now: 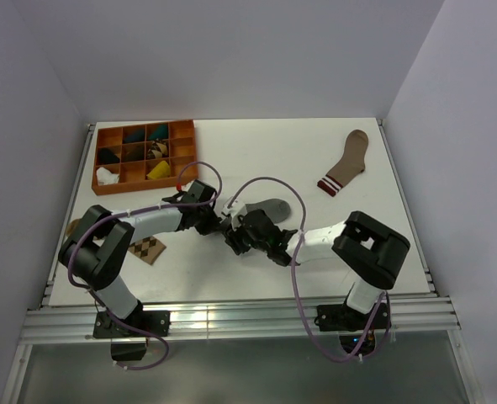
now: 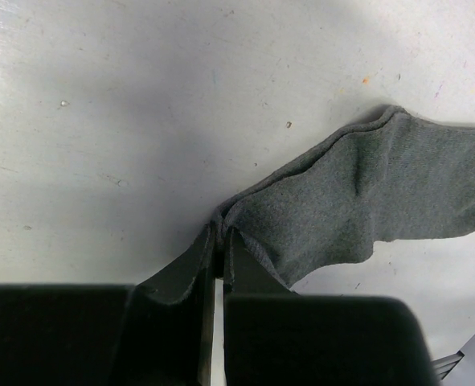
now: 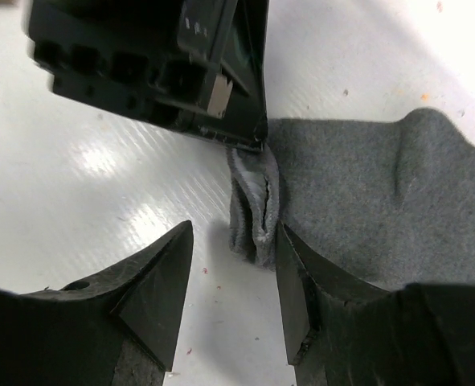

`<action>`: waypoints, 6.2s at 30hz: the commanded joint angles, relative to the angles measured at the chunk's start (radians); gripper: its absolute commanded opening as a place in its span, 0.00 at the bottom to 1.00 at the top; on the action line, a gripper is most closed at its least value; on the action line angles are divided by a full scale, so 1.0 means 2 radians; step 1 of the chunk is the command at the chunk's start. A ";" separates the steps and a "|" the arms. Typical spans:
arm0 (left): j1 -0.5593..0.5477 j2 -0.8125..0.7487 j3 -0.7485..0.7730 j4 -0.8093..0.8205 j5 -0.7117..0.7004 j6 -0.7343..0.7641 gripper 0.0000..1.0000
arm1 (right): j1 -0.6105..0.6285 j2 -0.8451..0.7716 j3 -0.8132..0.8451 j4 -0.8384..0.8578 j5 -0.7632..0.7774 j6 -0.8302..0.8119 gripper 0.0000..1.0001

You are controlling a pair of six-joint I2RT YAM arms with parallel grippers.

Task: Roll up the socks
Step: Roll the sock at the center of the board.

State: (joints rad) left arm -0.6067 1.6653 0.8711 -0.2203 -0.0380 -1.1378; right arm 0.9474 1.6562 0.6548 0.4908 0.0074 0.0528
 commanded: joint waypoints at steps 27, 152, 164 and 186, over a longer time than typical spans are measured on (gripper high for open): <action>0.013 -0.060 -0.041 0.043 -0.003 -0.057 0.08 | -0.055 0.022 0.008 -0.025 -0.073 0.119 0.00; -0.014 0.036 0.032 0.014 0.004 0.004 0.09 | 0.026 0.040 0.053 -0.041 0.124 -0.081 0.43; -0.014 0.034 0.033 0.011 0.004 0.009 0.08 | 0.019 0.057 0.067 -0.115 0.130 -0.027 0.43; -0.014 0.041 0.042 0.003 0.006 0.014 0.07 | 0.002 -0.001 0.061 -0.107 0.072 -0.021 0.44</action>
State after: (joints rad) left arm -0.6281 1.7321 0.9371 -0.1806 -0.0235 -1.1358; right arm 0.9592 1.6539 0.7631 0.2546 0.1379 0.0097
